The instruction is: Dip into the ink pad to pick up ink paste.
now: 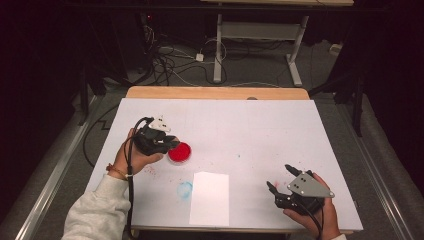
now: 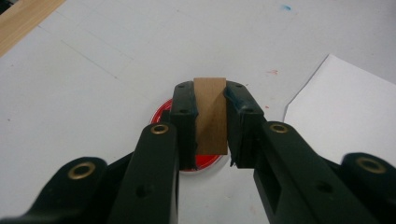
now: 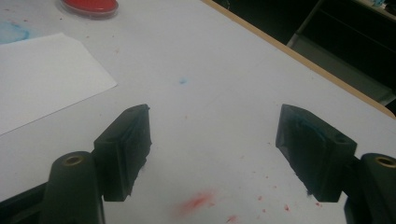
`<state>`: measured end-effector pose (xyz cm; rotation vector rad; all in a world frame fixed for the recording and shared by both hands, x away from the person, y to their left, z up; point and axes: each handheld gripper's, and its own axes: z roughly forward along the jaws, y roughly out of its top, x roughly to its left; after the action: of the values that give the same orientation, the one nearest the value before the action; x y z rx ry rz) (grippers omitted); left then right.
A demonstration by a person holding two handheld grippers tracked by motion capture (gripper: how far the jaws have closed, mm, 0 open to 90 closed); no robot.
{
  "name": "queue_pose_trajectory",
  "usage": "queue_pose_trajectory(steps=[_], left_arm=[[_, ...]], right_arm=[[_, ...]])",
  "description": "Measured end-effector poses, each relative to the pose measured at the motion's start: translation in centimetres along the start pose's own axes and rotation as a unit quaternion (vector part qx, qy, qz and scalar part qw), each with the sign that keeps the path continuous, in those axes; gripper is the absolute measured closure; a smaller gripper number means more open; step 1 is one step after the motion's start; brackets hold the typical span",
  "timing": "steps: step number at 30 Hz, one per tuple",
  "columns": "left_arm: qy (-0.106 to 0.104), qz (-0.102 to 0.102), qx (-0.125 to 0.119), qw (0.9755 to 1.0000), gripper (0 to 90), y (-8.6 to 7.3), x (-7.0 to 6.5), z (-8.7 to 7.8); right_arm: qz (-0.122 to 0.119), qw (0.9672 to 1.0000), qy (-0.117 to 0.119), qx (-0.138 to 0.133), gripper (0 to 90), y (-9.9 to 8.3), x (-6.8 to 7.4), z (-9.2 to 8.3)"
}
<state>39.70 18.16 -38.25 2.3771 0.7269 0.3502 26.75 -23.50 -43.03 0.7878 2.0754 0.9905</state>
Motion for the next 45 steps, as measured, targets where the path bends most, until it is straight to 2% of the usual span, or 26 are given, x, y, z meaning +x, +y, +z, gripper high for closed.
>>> queue_pose_trajectory(steps=[3, 10, 21, 26, 35, 45], left_arm=[[-0.003, 0.002, 0.010, 0.9999, 73.9, 0.0, 0.1, 0.6], [-0.012, -0.006, 0.035, 0.9993, 73.8, -0.2, 0.5, 2.7], [-0.026, -0.016, 0.078, 0.9965, 73.8, -0.9, 1.3, 5.7], [-0.026, -0.016, 0.088, 0.9956, 73.8, -1.0, 1.3, 6.5], [-0.028, -0.025, 0.091, 0.9951, 73.8, -1.2, 1.4, 7.1], [-0.009, -0.017, 0.100, 0.9948, 73.9, -0.9, 0.8, 7.3]], right_arm=[[0.000, 1.0000, 0.000, 0.001, 26.7, 0.0, 0.0, 0.0], [-0.003, 1.0000, 0.004, 0.005, 26.7, -0.1, 0.1, 0.2], [-0.006, 0.9999, 0.006, 0.007, 26.7, -0.1, 0.1, 0.2], [-0.008, 0.9999, 0.007, 0.008, 26.7, -0.1, 0.2, 0.3], [-0.006, 0.9999, 0.010, 0.007, 26.7, 0.1, 0.1, 0.6], [-0.008, 0.9998, 0.012, 0.012, 26.7, 0.1, 0.3, 0.9]])
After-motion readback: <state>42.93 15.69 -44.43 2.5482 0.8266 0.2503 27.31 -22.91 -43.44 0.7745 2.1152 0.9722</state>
